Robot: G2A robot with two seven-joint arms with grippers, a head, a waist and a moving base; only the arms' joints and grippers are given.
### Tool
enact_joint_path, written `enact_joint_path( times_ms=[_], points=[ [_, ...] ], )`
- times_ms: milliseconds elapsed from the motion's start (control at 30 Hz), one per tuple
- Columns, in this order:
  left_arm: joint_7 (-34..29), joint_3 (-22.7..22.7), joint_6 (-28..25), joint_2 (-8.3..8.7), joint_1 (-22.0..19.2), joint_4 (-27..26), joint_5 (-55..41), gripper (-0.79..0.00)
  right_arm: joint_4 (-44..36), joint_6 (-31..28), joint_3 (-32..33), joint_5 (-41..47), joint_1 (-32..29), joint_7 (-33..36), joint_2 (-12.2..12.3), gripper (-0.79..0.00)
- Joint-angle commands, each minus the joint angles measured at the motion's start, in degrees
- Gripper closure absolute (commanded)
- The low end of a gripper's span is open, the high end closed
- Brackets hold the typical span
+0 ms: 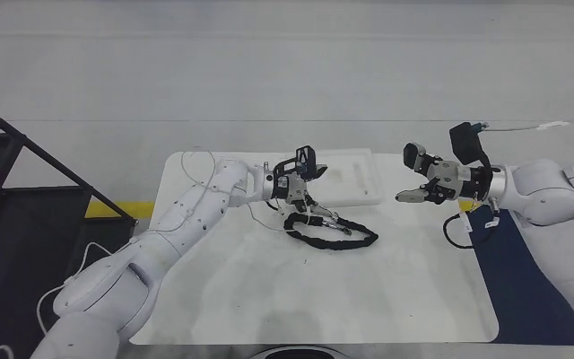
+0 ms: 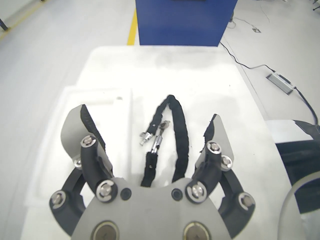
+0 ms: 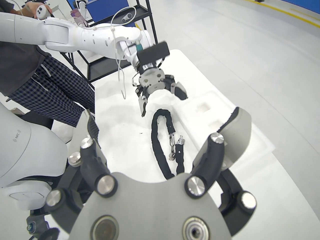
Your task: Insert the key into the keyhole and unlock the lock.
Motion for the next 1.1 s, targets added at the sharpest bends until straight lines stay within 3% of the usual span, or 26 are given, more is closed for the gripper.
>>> enact_joint_path(
  times_ms=[0,167,333,533,733,867,1067],
  points=[
    [7.3,-3.4,0.5,1.62,0.8,-1.0,4.9,-0.785,1.0,0.1,-1.5,-1.4,1.8,-1.0,-0.6,-0.785],
    [18.3,-12.2,0.4,5.85,3.2,-4.7,13.8,-0.785,3.7,0.1,-3.5,-8.5,6.0,-7.0,-1.8,-0.785],
    [25.4,-21.1,-1.3,9.8,5.9,-9.9,21.5,-0.785,7.8,0.1,-6.0,-15.4,8.8,-14.1,-2.8,-0.785],
    [26.9,-28.6,-4.9,12.76,7.2,-13.3,26.1,-0.785,13.0,0.1,-11.2,-19.9,13.0,-18.9,-3.8,-0.785],
    [25.0,-30.7,-4.9,14.19,5.7,-12.7,25.1,-0.785,16.7,0.1,-15.8,-22.8,16.7,-22.8,-4.1,-0.785],
    [23.7,-29.5,-4.9,14.69,4.3,-11.2,23.1,-0.785,18.8,0.1,-17.5,-26.2,18.2,-27.0,-4.0,-0.785],
    [22.8,-27.9,-4.9,15.12,3.0,-10.4,21.3,-0.785,18.8,0.1,-17.5,-26.2,18.2,-27.0,-4.0,-0.785]
  ],
)
